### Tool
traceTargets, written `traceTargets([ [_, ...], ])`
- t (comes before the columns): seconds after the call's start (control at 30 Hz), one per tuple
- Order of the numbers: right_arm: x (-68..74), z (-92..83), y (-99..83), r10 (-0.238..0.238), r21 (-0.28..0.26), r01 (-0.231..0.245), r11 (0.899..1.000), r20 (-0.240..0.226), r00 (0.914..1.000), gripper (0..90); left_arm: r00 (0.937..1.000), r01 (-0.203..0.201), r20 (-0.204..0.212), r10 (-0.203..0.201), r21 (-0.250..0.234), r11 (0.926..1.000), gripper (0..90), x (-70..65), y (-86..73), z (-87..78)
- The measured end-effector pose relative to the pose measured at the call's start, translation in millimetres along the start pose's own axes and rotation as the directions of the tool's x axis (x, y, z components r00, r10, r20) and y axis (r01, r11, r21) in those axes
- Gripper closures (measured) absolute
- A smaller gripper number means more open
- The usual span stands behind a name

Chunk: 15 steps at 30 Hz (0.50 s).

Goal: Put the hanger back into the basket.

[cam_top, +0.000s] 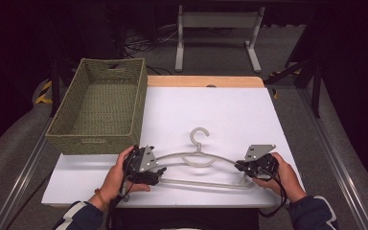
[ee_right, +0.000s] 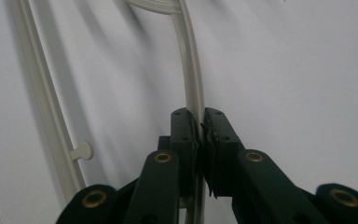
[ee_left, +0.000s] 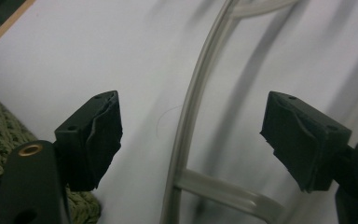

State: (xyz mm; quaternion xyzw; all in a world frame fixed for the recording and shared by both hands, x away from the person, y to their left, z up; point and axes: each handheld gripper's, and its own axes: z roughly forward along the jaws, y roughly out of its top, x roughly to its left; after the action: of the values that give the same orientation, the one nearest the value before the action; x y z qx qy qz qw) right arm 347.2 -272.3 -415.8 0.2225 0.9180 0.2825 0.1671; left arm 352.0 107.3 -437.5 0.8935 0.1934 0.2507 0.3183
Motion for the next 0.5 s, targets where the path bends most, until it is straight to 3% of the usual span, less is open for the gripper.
traceTargets([
  [0.07, 1.6, -1.5, 2.0, -0.014, -0.021, 0.014, 1.000, 0.001, 0.9999, 83.6, 0.9994, -0.034, 0.008, 0.034, 0.032, 0.9989, 27.7, -0.2, 5.0, 6.0],
  [0.17, 5.2, -3.8, 6.4, -0.039, -0.036, 0.040, 0.999, 0.023, 0.9990, 83.6, 0.9988, -0.047, -0.013, 0.048, 0.071, 0.9964, 32.9, -0.9, 10.0, 10.7],
  [0.2, 6.1, -4.5, 8.0, -0.049, -0.040, 0.050, 0.998, 0.030, 0.9983, 83.6, 0.9971, -0.061, -0.039, 0.066, 0.109, 0.9922, 33.8, -1.3, 14.0, 13.7],
  [0.23, 7.9, -4.8, 9.7, -0.051, -0.048, 0.053, 0.997, 0.034, 0.9981, 83.6, 0.9967, -0.064, -0.043, 0.069, 0.114, 0.9915, 35.1, -0.7, 16.0, 14.2],
  [0.3, 10.9, -6.0, 14.4, -0.066, -0.055, 0.069, 0.996, 0.047, 0.9967, 83.5, 0.9972, -0.060, -0.037, 0.064, 0.108, 0.9923, 46.4, 0.3, 20.1, 12.8],
  [0.5, 17.8, -10.6, 27.7, -0.083, -0.067, 0.088, 0.994, 0.073, 0.9939, 83.5, 0.9949, -0.084, -0.050, 0.088, 0.088, 0.9926, 63.0, 1.4, 27.8, 9.0],
])
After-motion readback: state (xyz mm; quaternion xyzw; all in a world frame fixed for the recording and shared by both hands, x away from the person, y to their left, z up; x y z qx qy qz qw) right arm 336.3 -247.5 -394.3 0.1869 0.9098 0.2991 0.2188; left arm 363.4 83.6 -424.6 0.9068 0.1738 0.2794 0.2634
